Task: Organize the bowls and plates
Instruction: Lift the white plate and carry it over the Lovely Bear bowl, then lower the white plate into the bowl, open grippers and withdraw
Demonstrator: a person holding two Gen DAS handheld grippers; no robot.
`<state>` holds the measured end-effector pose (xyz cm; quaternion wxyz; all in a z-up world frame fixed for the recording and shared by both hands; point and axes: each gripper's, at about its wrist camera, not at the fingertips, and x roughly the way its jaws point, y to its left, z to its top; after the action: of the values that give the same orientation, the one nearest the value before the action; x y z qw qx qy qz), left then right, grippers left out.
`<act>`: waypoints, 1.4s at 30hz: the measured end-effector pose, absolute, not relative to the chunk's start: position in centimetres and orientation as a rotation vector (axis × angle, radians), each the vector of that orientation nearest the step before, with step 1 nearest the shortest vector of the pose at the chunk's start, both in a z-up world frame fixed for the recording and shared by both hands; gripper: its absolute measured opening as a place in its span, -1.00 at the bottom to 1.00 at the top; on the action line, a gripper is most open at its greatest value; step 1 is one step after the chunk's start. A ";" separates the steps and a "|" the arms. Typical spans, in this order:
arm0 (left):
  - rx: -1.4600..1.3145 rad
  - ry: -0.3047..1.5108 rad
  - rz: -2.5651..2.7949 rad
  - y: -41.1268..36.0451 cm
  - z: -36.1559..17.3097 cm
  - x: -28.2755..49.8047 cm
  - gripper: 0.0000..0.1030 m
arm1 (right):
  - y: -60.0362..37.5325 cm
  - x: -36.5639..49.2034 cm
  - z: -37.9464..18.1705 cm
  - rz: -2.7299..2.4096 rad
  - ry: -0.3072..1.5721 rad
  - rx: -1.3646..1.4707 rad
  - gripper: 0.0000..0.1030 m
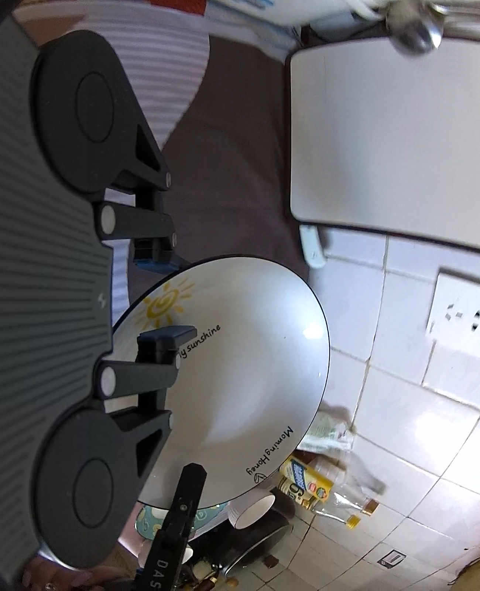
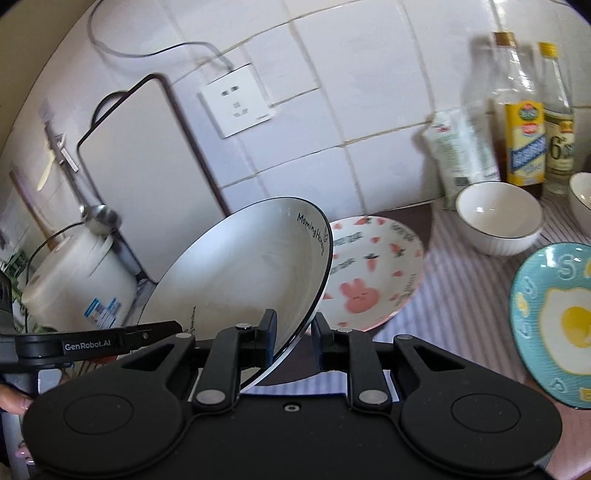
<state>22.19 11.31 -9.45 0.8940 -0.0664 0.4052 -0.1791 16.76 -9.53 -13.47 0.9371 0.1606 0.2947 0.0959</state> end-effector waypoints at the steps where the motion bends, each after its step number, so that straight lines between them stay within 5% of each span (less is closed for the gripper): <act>1: -0.137 0.847 -0.378 10.9 -9.8 22.6 -0.48 | -10.0 16.9 -13.6 0.184 0.604 0.332 -0.52; 19: -0.178 0.934 -0.376 7.3 -15.6 30.2 -0.47 | -14.1 23.6 -17.3 0.107 0.652 0.409 -0.51; 42: -0.050 1.041 -0.344 5.0 -16.3 33.6 -0.48 | -12.9 27.3 -18.9 -0.044 0.788 0.324 -0.51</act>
<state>33.63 5.03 -16.26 0.8532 -0.0237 0.4947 -0.1634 27.26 -12.86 -18.86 0.9103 0.1573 0.3823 -0.0215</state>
